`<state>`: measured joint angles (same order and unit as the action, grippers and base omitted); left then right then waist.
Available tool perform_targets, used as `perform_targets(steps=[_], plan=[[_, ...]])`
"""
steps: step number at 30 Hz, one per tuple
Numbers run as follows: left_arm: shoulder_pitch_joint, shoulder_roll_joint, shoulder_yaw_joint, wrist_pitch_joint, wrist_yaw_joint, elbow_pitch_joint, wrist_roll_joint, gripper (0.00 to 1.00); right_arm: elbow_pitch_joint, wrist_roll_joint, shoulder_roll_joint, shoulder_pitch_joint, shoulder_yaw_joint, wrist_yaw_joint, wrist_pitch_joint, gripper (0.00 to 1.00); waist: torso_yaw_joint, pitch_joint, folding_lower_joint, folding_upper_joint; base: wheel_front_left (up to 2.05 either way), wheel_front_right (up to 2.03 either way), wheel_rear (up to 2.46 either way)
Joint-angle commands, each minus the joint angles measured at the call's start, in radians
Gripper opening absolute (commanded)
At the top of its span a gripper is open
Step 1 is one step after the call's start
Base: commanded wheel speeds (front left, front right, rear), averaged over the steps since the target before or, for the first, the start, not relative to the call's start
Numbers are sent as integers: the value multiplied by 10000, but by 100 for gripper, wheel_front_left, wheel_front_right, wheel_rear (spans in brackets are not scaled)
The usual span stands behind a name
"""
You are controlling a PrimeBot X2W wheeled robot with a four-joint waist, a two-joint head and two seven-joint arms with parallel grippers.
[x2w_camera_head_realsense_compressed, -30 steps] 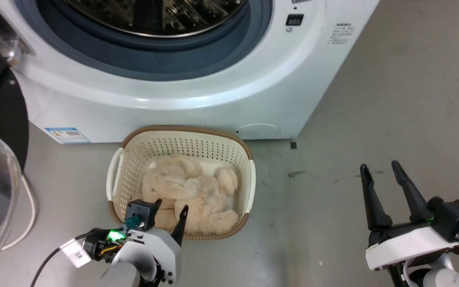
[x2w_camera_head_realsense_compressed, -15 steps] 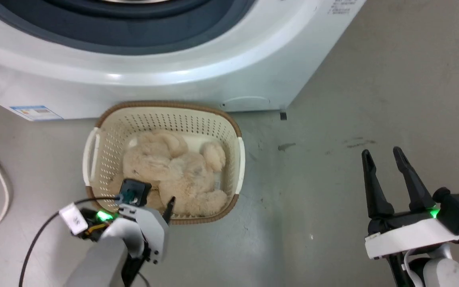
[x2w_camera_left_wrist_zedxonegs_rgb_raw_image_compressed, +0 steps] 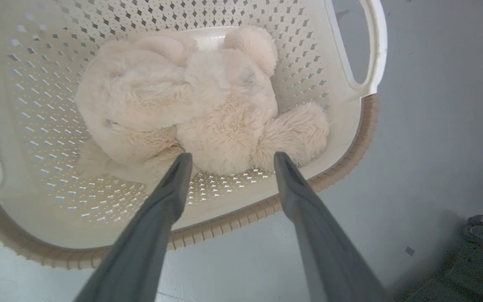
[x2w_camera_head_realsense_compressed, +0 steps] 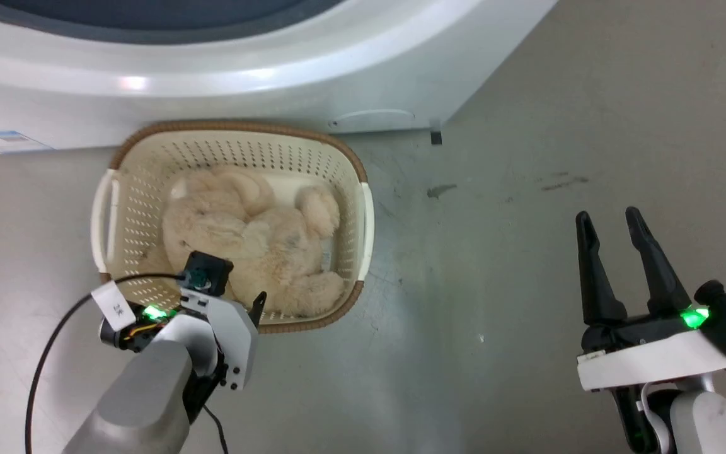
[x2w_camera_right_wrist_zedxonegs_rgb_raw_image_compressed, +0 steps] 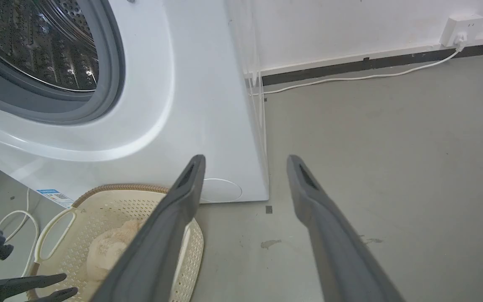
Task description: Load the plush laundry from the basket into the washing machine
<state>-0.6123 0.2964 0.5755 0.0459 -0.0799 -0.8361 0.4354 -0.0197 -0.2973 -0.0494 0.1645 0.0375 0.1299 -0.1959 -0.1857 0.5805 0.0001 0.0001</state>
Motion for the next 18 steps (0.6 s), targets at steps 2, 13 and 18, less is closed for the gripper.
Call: perform_targets(steps=[2, 13, 18], plan=[[-477, 38, 202, 132, -103, -429, 359, 100, -101, -175, -7, 213, 17, 7, -121, 100, -144, 334, -1, -1, 0, 0, 0], [-1894, -110, 130, 193, -236, -1823, 1898, 100, -272, -529, -7, 449, 94, 7, -350, 100, -442, 1442, -1, -1, 0, 0, 0], [-2580, -65, 492, 442, -337, -2463, 2228, 100, -257, -634, -8, 595, 255, 7, -455, 100, -576, 1963, -1, -1, 0, 0, 0]])
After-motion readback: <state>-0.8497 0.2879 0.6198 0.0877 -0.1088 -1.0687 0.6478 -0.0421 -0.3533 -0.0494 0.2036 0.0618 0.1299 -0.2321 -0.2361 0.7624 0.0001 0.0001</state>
